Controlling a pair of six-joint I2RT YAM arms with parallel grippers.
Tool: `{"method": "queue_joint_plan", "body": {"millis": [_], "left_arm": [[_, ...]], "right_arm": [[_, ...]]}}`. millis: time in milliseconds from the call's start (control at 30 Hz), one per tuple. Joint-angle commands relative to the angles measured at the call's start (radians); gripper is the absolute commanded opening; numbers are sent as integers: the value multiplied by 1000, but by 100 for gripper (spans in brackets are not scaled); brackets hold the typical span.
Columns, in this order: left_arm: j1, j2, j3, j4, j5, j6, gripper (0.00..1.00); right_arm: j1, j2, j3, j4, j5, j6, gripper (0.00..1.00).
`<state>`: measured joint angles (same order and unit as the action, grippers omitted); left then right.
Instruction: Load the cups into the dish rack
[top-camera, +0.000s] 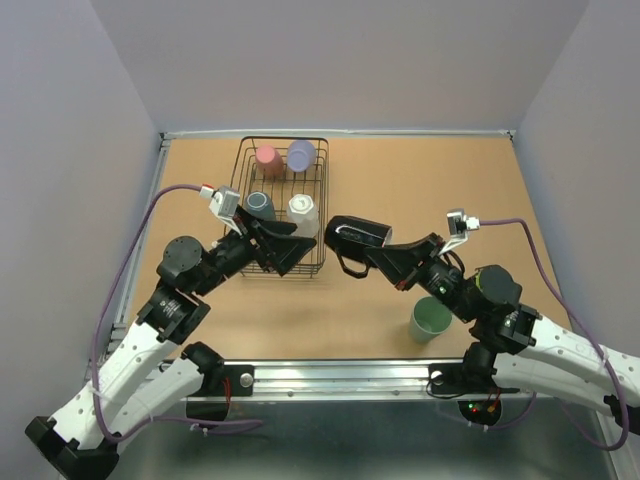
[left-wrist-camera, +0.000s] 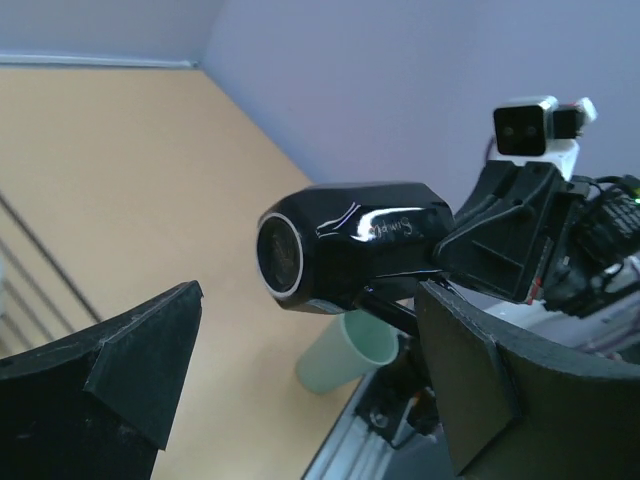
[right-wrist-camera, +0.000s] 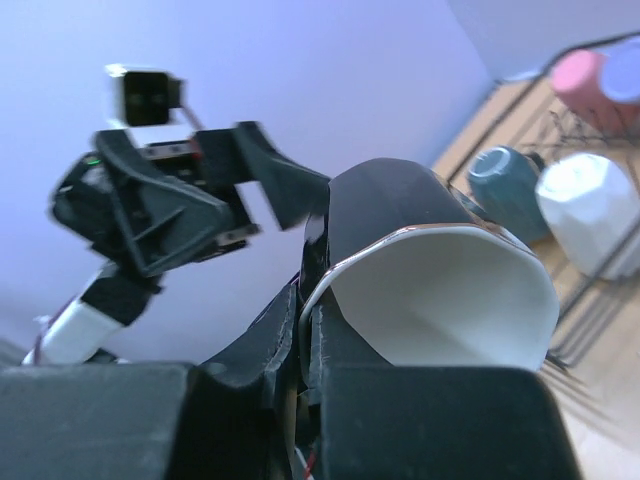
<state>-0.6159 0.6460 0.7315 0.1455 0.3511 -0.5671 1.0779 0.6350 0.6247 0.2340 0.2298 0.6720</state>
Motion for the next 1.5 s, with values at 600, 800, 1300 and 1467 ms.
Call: {"method": "queue_joint_plan", "body": {"millis": [600, 800, 1300, 1467], "left_arm": [[-2, 191, -271, 1302, 328, -635, 99], [-1, 244, -262, 1385, 331, -682, 99], [-2, 165, -221, 1241, 305, -593, 99], [-1, 133, -190, 1044, 256, -525, 99]], "right_arm": [[7, 44, 50, 571, -313, -11, 1], [5, 86, 47, 623, -333, -2, 0], [5, 127, 4, 634, -320, -11, 0], [7, 143, 6, 613, -326, -25, 0]]}}
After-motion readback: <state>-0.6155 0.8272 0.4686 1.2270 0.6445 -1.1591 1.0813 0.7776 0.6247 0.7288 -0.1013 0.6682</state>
